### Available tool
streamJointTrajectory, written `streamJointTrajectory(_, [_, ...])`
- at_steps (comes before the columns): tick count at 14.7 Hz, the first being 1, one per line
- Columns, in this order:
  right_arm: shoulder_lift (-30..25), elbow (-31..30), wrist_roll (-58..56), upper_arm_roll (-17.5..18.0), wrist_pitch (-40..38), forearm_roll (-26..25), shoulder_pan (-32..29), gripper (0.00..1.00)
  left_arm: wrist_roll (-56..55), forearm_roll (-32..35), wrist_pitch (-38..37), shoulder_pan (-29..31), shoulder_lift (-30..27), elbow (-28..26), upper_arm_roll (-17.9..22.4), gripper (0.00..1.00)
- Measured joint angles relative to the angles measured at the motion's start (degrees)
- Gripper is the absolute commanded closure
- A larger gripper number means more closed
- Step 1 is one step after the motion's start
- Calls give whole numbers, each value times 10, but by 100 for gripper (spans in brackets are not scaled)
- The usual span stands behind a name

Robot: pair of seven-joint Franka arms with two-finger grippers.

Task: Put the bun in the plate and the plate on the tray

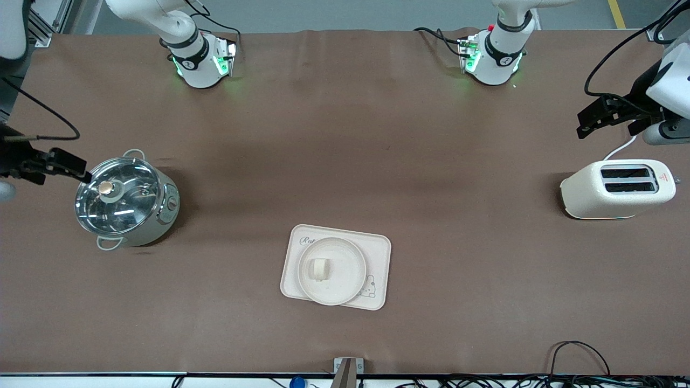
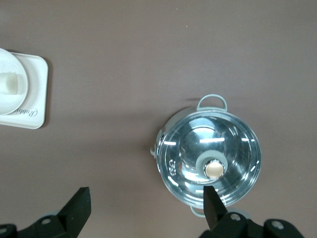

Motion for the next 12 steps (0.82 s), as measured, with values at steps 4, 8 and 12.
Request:
streamJointTrajectory(4, [-30, -9, 15, 4, -32, -22, 8, 0, 0, 0, 0, 0, -1, 0, -7, 0])
streamJointTrajectory(8, [-57, -10, 97, 16, -38, -62, 33, 0, 0, 0, -1, 0, -1, -1, -7, 0])
streamJointTrajectory(12, [-63, -12, 106, 89, -38, -66, -25, 0, 0, 0, -1, 0, -1, -1, -9, 0])
